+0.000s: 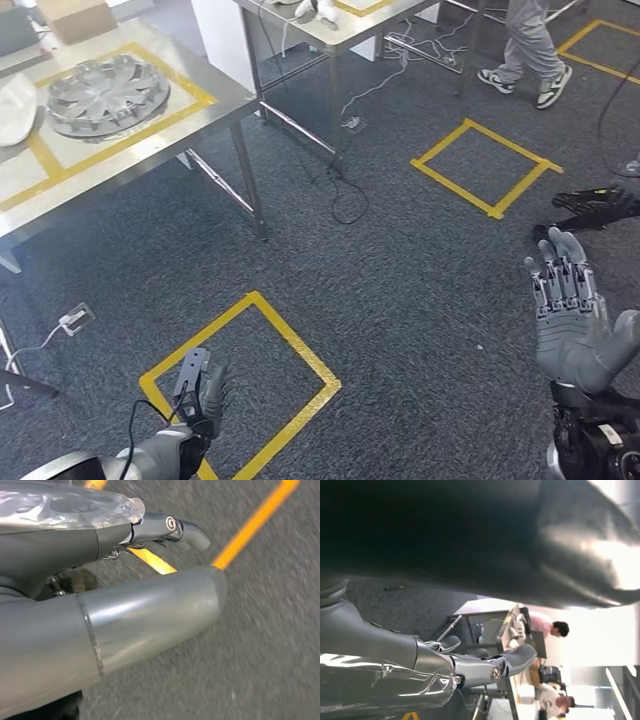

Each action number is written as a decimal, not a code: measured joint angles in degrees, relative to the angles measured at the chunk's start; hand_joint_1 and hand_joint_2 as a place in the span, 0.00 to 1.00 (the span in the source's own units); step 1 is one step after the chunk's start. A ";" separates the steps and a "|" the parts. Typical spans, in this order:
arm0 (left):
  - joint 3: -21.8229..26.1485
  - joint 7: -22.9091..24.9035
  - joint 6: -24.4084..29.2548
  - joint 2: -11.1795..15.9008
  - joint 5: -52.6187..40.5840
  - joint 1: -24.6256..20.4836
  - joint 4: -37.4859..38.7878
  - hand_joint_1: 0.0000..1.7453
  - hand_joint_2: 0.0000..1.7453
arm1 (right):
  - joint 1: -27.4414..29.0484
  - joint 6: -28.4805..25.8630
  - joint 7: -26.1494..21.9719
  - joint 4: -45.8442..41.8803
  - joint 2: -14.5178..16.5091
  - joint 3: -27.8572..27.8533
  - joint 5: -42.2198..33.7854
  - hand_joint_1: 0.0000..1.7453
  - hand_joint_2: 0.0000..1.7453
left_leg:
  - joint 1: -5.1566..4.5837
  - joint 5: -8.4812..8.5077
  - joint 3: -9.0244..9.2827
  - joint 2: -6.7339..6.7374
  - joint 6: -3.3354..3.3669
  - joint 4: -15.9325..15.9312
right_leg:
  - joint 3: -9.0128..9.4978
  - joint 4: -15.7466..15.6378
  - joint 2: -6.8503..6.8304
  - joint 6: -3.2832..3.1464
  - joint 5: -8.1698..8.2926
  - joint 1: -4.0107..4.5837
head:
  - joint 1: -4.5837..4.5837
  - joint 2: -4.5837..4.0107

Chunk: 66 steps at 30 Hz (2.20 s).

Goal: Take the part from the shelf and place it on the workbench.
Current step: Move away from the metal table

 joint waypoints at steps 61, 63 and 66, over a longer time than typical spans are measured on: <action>0.00 -0.69 -0.60 -0.25 0.35 -0.52 -0.13 0.00 0.00 | 3.63 0.42 -0.16 -2.34 -1.31 -0.06 1.16 0.00 0.00 | 0.22 -0.26 0.91 0.59 -0.49 -0.91 | -0.62 0.19 -0.21 0.16 0.22 -0.25 | -0.25 0.00; 0.00 -0.54 -0.59 -0.26 0.34 -0.44 -0.13 0.00 0.00 | 3.49 0.53 -0.10 -2.38 -1.31 -0.08 1.21 0.00 0.00 | 0.36 -4.17 -3.33 -2.37 -0.50 7.81 | -0.73 0.15 1.15 -0.26 0.32 -0.22 | -0.60 0.00; 0.00 -0.25 -0.52 -0.25 0.35 -0.09 -0.13 0.00 0.00 | 3.49 0.57 0.01 -2.37 -1.31 -0.09 1.26 0.00 0.00 | 0.36 -3.97 -6.69 -3.18 -0.29 12.62 | -0.70 0.19 3.66 -0.38 0.37 -0.09 | -0.82 0.00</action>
